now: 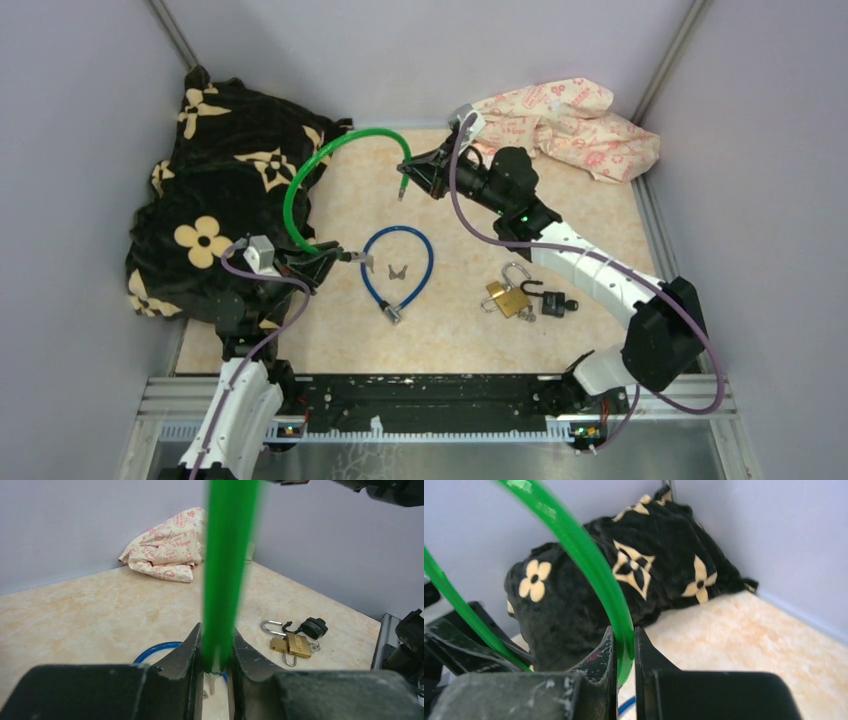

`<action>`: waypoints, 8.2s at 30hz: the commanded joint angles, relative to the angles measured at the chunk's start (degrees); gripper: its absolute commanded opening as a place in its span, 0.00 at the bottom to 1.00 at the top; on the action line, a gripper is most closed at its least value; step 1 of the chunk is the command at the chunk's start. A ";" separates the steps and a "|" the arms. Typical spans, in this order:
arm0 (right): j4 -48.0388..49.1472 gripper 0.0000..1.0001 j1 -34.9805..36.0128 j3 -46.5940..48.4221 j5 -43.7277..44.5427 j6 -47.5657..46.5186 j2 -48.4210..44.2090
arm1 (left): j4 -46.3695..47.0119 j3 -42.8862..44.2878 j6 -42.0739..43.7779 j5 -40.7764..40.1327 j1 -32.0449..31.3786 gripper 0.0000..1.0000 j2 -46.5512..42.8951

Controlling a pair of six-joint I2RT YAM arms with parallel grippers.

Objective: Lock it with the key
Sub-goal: Lock the lock, then place the lock at the center of the board.

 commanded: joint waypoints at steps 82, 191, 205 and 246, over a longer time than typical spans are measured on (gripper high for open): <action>-19.63 0.98 18.11 36.58 -18.32 -12.66 15.82 | 6.69 4.11 -44.01 -32.50 13.59 0.00 -16.17; -54.11 0.37 22.16 49.22 -1.03 -54.14 22.78 | 4.16 5.42 -40.32 -24.55 13.67 0.00 -11.88; -48.95 0.00 17.74 37.02 7.17 -55.61 16.58 | 3.52 5.25 -39.26 -25.52 13.60 0.00 -12.58; -22.36 0.08 18.91 28.49 -4.51 -1.76 43.56 | -68.41 2.28 -37.30 -20.45 7.67 0.63 12.34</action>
